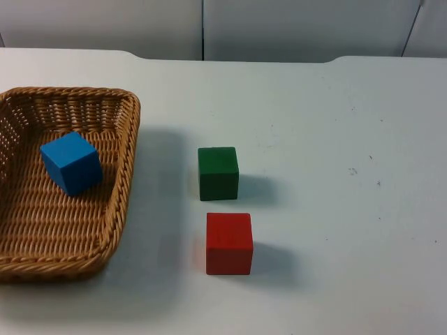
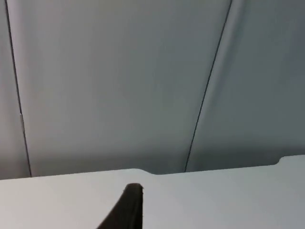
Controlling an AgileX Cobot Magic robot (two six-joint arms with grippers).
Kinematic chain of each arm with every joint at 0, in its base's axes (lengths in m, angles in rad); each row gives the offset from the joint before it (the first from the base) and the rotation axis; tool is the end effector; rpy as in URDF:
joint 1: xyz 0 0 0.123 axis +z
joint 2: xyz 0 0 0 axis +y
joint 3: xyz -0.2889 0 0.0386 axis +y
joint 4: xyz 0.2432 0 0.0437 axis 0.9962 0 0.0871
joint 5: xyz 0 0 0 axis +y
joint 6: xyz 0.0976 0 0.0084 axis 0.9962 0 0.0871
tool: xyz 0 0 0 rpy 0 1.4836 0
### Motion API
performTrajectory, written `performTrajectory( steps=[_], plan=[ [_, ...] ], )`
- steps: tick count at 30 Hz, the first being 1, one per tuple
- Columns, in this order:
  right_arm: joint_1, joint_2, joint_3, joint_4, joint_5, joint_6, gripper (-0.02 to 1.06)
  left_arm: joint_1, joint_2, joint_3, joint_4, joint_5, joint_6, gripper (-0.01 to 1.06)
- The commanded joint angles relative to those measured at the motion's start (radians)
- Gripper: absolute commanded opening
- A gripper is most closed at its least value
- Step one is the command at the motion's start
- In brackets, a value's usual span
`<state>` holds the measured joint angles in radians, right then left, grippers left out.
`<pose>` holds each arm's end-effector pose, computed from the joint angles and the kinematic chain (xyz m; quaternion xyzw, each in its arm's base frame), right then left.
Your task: Pick up the basket with the left hand and place the blue cube into the basket with the right hand.
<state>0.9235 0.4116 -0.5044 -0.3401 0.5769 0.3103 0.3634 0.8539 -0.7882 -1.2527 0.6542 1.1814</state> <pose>0.0616 0.0519 0.3050 -0.3115 0.7621 0.1890 0.5351 0.1724 0.0049 0.3768 0.0546 0.7640 -0.1229 0.6311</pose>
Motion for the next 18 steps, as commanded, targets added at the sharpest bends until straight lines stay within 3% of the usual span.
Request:
performTrajectory(
  steps=[1,4,6,9,10,14,15,18],
  plan=[
    [0.004,-0.006,0.004,0.0,-0.018,-0.004,0.66,0.001,-0.072,-0.002,0.11,0.029,-0.095,0.98],
    [0.004,-0.006,0.004,0.0,-0.016,-0.004,0.66,0.001,-0.196,-0.002,0.248,0.041,-0.287,0.98],
    [0.004,-0.006,0.004,0.0,-0.011,-0.006,0.66,-0.008,-0.225,-0.002,0.275,0.065,-0.331,0.98],
    [0.004,-0.006,0.004,0.039,0.008,-0.055,0.66,-0.107,-0.277,-0.002,0.408,0.149,-0.471,0.98],
    [0.004,-0.006,0.004,0.039,0.008,-0.055,0.66,-0.107,-0.277,-0.002,0.408,0.149,-0.471,0.98],
    [0.004,-0.006,0.004,0.103,0.044,-0.112,0.66,-0.263,-0.337,-0.002,0.592,0.163,-0.584,0.98],
    [0.004,-0.006,0.004,0.103,0.044,-0.112,0.66,-0.263,-0.337,-0.002,0.592,0.163,-0.584,0.98],
    [0.004,-0.006,0.004,0.11,0.068,-0.112,0.66,-0.348,-0.4,-0.002,0.76,0.204,-0.716,0.98]
  ],
)
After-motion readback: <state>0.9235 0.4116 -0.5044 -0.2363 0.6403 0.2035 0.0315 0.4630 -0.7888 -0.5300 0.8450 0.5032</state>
